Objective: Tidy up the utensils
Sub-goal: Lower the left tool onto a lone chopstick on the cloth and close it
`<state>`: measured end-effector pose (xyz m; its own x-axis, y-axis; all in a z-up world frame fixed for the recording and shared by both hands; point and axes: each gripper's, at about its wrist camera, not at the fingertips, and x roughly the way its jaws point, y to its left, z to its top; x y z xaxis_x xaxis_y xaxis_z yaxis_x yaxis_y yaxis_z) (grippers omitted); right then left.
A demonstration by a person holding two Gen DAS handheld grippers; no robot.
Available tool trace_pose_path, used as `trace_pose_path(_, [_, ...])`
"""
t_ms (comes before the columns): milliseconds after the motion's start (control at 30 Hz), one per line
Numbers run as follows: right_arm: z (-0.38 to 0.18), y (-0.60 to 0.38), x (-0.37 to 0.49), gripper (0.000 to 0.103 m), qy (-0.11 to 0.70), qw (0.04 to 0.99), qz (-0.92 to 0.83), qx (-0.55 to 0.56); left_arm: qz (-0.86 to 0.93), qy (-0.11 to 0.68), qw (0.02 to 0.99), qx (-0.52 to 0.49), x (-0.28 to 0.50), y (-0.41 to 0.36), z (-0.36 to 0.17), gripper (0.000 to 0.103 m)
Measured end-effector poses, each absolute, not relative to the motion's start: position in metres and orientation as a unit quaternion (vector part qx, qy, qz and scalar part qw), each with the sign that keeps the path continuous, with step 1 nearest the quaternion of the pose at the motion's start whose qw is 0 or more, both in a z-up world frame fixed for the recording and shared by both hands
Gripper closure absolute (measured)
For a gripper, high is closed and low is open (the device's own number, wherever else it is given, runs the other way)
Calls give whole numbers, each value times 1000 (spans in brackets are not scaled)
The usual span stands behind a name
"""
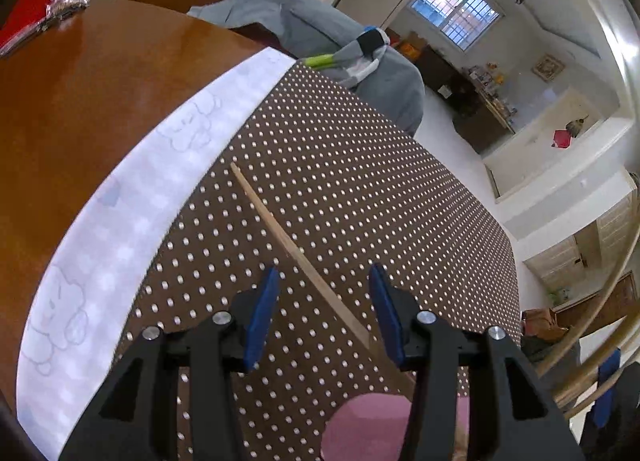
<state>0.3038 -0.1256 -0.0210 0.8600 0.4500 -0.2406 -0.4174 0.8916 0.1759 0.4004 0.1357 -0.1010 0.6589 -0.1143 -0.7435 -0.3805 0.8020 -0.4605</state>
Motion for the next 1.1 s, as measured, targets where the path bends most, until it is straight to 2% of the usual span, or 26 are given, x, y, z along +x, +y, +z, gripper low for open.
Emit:
trace_pose_path(33, [-21,-126,304,48,139,962,226,59,77,404,860,-302,400,136,-101,73])
trace_pose_path(67, [-21,-126,304,48,139,962,227,61,75,407,861,-297,401,136,-101,84])
trace_pose_path(200, [-21,-126,303,47,142,961,228,65,70,408,860,-299,402,138,-100,87])
trace_pose_path(233, [-20,-126,303,47,142,961,227,65,69,407,861,-297,400,138,-100,91])
trace_pose_path(267, [-21,-127,302,47,142,961,227,65,67,405,863,-295,399,138,-98,103])
trace_pose_path(533, [-18,-128,293,46,144,963,223,56,45,352,892,-281,367,132,-77,103])
trace_pose_path(633, [-18,-127,291,42,152,961,223,52,58,365,893,-257,366,134,-74,102])
trace_pose_path(700, [-17,-125,288,41,154,962,221,44,44,407,882,-235,373,134,-79,89])
trace_pose_path(733, [-17,-124,287,41,155,962,220,41,41,417,879,-229,374,134,-82,74])
trace_pose_path(933, [-16,-126,290,41,157,964,212,46,20,459,871,-171,382,125,-98,73])
trace_pose_path(1033, [-6,-135,280,41,123,969,207,55,18,462,876,-140,384,116,-104,73])
trace_pose_path(1100, [4,-149,270,36,96,974,196,67,10,450,882,-137,381,113,-102,73])
